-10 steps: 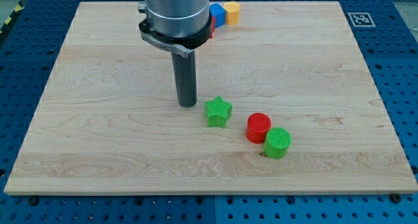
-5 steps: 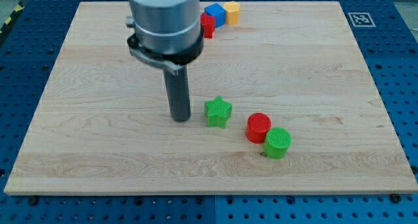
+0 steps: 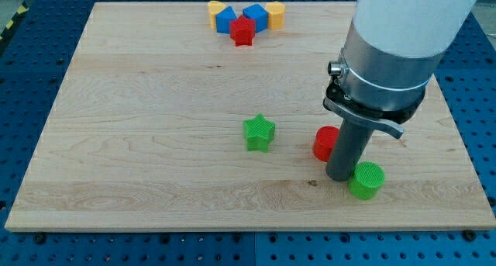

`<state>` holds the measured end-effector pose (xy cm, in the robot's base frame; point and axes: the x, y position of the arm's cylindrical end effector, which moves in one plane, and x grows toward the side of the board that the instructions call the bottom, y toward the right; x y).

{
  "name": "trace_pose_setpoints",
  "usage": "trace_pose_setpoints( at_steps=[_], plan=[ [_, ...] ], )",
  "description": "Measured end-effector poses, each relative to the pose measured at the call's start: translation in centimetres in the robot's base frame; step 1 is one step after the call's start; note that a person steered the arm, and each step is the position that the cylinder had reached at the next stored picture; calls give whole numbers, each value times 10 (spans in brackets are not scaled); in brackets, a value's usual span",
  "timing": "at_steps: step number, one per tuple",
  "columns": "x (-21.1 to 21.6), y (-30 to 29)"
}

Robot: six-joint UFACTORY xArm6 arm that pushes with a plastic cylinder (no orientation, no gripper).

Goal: Move the red circle to top right

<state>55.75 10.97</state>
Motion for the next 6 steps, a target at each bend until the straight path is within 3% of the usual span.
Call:
trace_pose_setpoints(
  at_steps=[6],
  plan=[
    [-27, -18]
  ],
)
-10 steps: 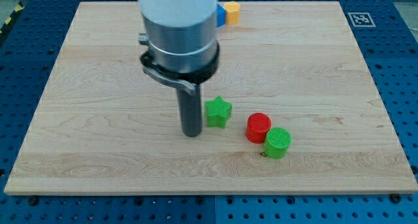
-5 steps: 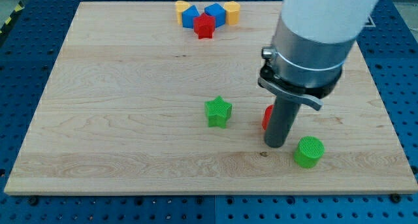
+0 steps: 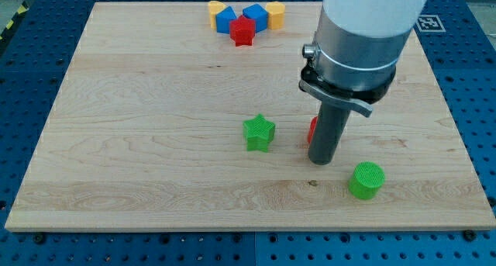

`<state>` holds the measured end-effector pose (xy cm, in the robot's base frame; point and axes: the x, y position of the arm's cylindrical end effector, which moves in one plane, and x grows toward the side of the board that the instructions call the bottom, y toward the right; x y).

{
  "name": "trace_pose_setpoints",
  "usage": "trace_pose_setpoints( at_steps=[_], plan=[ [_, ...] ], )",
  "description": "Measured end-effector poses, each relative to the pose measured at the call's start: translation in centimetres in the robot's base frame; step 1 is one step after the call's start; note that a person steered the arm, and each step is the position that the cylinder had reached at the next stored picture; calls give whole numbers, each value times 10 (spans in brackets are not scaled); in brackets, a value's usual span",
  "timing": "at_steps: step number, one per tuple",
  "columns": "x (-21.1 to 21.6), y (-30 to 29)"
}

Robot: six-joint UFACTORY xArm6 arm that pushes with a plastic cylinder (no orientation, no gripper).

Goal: Move the red circle to top right

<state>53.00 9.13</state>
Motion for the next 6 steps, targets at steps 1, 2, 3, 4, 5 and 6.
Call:
trace_pose_setpoints(
  at_steps=[1, 2, 3, 4, 5, 6],
  plan=[
    [-17, 0],
    [-42, 0],
    [-66, 0],
    [-83, 21],
    [-99, 58],
    [-124, 86]
  ],
)
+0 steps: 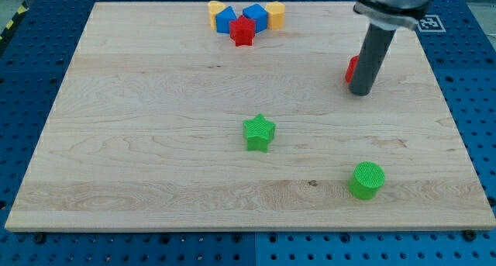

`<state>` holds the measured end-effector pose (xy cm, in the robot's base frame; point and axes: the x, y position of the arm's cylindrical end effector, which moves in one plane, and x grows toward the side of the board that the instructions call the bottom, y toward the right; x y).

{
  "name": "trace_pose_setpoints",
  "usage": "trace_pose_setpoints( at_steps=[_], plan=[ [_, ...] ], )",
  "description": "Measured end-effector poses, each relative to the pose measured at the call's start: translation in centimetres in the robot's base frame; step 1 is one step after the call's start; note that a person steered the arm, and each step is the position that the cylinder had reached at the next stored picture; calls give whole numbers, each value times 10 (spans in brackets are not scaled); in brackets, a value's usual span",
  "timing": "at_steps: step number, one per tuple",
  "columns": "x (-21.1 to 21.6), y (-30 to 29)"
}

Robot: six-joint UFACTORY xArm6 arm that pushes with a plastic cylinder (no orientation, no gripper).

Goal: Move the red circle to top right

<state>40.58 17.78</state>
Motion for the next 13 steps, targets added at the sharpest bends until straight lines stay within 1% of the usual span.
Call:
trace_pose_setpoints(
  at_steps=[2, 3, 5, 7, 8, 10, 13],
  plan=[
    [-44, 24],
    [-47, 18],
    [-51, -15],
    [-80, 15],
    [-90, 12],
    [-91, -27],
    [-115, -14]
  ],
)
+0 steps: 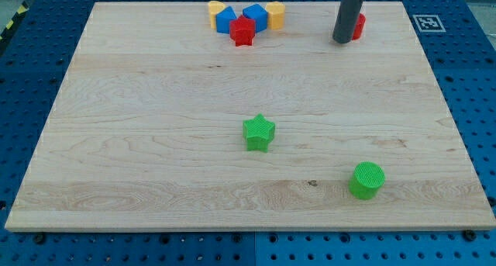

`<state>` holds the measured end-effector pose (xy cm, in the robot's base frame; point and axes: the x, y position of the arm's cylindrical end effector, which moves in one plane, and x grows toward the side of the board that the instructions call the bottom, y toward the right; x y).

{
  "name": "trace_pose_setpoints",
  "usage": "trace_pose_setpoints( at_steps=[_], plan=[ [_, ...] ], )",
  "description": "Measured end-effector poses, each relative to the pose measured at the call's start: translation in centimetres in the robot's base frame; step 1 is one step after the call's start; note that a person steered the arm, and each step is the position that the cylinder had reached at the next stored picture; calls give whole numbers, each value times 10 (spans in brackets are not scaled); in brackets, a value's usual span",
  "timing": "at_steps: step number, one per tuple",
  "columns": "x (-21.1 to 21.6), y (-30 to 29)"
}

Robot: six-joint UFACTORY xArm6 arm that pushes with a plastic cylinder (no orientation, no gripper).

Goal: Move the red circle to top right

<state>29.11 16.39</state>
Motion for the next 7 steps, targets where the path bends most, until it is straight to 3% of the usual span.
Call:
trace_pose_setpoints(
  at_steps=[7],
  plan=[
    [-44, 61]
  ],
)
